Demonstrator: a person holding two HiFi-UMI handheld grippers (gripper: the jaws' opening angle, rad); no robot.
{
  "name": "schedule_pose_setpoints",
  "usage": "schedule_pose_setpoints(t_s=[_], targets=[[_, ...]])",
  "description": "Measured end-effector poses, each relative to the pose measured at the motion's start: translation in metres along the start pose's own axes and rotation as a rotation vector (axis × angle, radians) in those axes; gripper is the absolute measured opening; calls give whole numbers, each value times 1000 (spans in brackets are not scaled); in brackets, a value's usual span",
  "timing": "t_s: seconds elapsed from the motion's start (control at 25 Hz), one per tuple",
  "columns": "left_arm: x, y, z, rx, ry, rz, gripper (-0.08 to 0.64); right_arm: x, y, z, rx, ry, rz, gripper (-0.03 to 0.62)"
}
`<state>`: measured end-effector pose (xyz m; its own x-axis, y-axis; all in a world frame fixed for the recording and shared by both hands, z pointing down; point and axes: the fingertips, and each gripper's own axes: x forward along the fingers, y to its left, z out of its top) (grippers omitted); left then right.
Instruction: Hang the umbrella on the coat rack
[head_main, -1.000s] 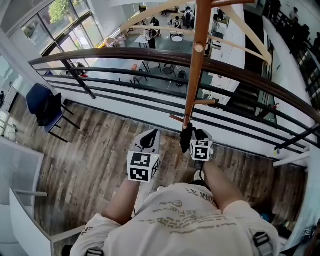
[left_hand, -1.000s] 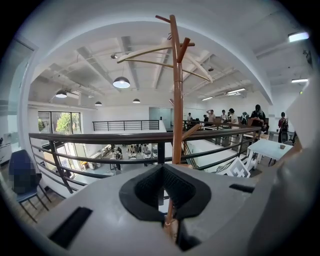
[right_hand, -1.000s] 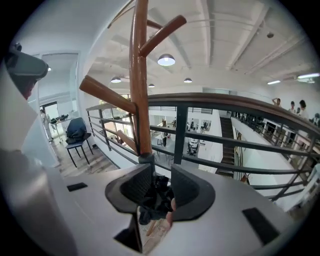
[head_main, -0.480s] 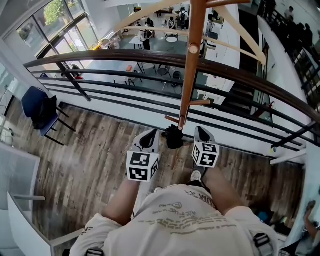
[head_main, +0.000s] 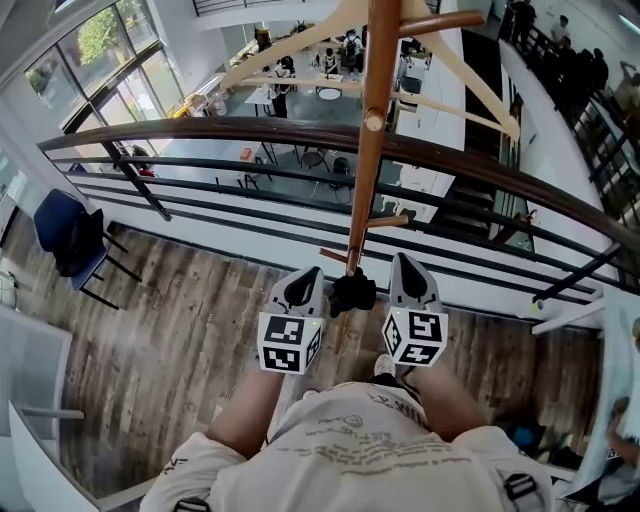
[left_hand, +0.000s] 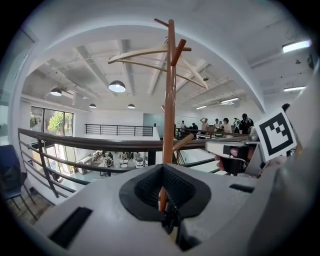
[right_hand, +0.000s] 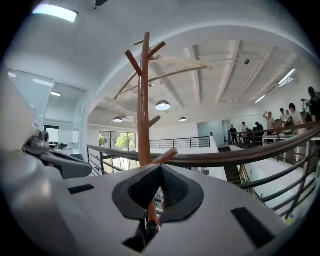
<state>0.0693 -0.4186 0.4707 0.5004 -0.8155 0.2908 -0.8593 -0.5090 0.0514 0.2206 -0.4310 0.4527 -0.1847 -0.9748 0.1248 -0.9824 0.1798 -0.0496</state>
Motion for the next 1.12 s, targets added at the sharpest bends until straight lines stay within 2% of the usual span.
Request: schedule_pose_setpoints(t_s=[0.16,0.32,0.52,0.76,1.12], targets=[[2,-2,7,-1,-47,-26,5,-17,8,6,-17,-24,6,0],[9,-9,-2,10,-32,-45,5,-24,11,-21,-10,38,34,0],[9,-7,-4,21,-22,-56,5,-22,13,-18,4,36,25,0],[6,-1,0,25,-30,-36,5,-19,9,-18,20,47,11,0],[11,8,0,23,-16,-28,5,-7,14,-18,18,60,34,0]])
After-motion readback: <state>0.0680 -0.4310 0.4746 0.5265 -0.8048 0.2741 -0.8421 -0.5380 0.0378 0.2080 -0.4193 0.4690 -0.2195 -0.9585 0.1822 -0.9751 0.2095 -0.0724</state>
